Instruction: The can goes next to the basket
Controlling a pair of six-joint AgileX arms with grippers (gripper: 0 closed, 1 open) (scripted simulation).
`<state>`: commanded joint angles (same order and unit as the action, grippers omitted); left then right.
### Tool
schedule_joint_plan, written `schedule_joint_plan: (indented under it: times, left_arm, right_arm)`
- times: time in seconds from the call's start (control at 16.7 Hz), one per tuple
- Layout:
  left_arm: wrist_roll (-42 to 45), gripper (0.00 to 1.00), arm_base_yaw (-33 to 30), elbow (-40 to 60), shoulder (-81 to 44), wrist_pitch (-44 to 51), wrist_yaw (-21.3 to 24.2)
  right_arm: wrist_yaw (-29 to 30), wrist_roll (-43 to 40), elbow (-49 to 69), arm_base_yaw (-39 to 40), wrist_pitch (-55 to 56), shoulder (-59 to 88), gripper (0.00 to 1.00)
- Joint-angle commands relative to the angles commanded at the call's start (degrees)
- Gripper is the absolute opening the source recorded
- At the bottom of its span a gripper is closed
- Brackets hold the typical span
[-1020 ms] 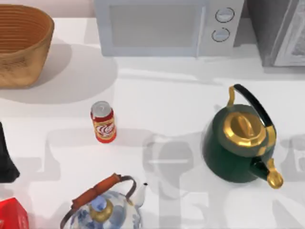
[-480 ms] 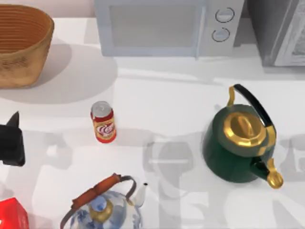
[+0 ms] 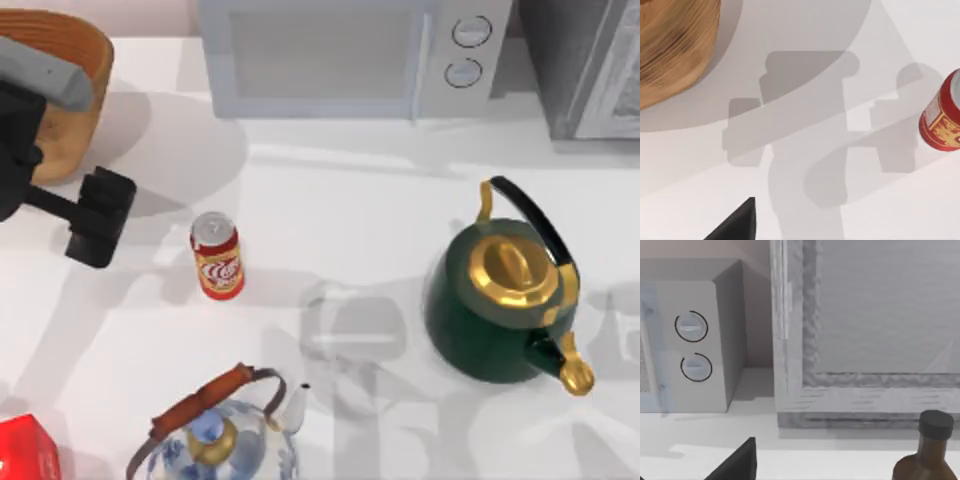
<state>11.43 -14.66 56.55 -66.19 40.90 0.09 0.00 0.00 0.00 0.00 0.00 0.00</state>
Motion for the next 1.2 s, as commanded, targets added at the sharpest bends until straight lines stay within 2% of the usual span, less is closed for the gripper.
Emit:
schedule_joint_plan:
  times: [0.36, 0.66, 0.9, 1.2]
  left_arm:
    - [4.66, 1.0, -5.95, 23.62, -27.31, 16.82, -0.07]
    - [7.53, 1.0, -9.66, 38.22, -44.11, 27.15, -0.04]
    - [8.76, 1.0, -11.26, 44.53, -51.37, 31.61, -0.03]
    - [8.97, 1.0, -11.52, 45.57, -52.57, 32.35, -0.03]
  right_arm:
    - [0.0, 0.0, 0.0, 0.0, 0.0, 0.0, 1.0]
    - [0.0, 0.0, 0.0, 0.0, 0.0, 0.0, 1.0]
    - [0.0, 0.0, 0.0, 0.0, 0.0, 0.0, 1.0]
    - [0.0, 0.0, 0.0, 0.0, 0.0, 0.0, 1.0]
